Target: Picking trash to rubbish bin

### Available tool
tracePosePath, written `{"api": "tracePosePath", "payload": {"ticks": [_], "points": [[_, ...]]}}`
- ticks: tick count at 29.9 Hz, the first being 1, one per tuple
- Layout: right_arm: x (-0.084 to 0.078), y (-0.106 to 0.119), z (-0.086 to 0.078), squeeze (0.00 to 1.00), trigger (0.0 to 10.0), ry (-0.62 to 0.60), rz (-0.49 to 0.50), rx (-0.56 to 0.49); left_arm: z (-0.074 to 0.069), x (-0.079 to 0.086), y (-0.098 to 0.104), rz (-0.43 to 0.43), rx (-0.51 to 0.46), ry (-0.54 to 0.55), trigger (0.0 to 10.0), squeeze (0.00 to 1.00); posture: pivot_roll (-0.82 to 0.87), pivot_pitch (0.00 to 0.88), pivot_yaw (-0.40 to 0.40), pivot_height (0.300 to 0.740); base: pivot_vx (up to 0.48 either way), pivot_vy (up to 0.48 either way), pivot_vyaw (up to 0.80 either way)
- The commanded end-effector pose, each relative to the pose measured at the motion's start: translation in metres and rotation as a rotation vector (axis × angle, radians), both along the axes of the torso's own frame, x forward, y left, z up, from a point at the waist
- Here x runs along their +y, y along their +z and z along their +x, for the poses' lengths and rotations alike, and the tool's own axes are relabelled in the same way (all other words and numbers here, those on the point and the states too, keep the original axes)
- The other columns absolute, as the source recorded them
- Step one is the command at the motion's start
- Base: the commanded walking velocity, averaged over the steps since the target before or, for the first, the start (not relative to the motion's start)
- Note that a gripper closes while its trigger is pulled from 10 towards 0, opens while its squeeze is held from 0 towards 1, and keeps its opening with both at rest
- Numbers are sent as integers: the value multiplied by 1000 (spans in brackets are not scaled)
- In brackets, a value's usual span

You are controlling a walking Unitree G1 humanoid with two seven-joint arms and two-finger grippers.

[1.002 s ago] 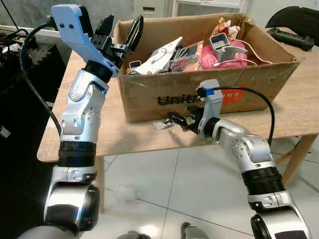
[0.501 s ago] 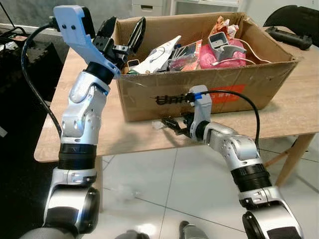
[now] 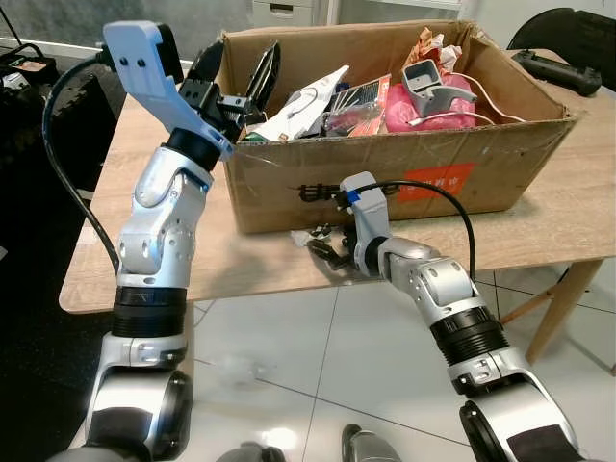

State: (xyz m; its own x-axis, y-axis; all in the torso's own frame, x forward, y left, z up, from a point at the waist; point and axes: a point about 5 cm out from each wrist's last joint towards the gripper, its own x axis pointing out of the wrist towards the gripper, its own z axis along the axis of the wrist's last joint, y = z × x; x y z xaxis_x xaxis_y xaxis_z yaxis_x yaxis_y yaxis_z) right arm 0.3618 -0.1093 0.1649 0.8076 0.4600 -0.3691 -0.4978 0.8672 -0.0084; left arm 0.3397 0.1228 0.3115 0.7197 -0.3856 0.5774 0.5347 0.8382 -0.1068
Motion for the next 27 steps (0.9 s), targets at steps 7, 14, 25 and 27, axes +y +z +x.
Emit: {"api": "tracePosePath", "payload": {"ticks": [7,14,25,27], "points": [[3,-4,3,0,10000,7,-15,14,-23,33,-9,346,-105,-131,10000,0,-61,212,25,740,0,0,0],[6,-5,3,0,10000,13,-12,22,-43,41,-20,488,-109,-291,10000,0,-57,211,21,740,0,0,0],[11,-5,4,0,10000,36,5,30,-66,52,-58,773,51,-475,10000,0,-51,206,17,740,0,0,0],[12,-7,4,0,3843,44,18,38,-65,48,-68,828,81,-466,10000,0,-48,208,17,740,0,0,0]]}}
